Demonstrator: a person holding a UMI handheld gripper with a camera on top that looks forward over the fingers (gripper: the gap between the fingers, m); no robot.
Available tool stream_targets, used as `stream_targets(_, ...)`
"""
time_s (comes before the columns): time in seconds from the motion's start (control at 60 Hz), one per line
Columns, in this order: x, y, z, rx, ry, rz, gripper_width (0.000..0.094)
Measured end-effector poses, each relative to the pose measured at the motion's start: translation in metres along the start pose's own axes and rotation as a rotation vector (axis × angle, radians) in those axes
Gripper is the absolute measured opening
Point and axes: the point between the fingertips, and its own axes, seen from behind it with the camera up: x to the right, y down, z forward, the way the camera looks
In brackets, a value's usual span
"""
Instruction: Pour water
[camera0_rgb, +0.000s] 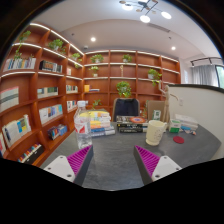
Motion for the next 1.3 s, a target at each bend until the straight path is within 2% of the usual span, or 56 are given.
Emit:
stream_targets(0.133, -0.029, 0.006, 0.017, -0.012, -0.028, 0.012, 0.0863)
stream_targets(0.317, -0.119, 0.01, 0.082, 0.047, -0.073, 0.005, 0.0869)
stream_targets(0.5, -0.13, -0.017, 0.13, 0.081, -0.032, -0.011, 0.087)
stream_targets(0.717, -0.139, -0.031, 0.178, 0.103, -0.061, 0.047, 0.0852)
stream_targets(0.767, -0.139, -0.033, 0.187, 0.109, -0.065, 0.062, 0.0778)
stream_targets(0.85, -0.13, -0.035, 0.197, 0.12, -0.036, 0.069, 0.0526)
stream_targets(0.883, -0.132, -0.036, 0.196, 0.128, -0.045, 0.059, 0.0517)
stream_targets(1.033, -0.127, -0.033, 0.196, 0.13, -0.063, 0.078, 0.0359)
stream_targets(1.3, -0.098, -0.038, 0.194, 0.098, -0.073, 0.247, 0.0358)
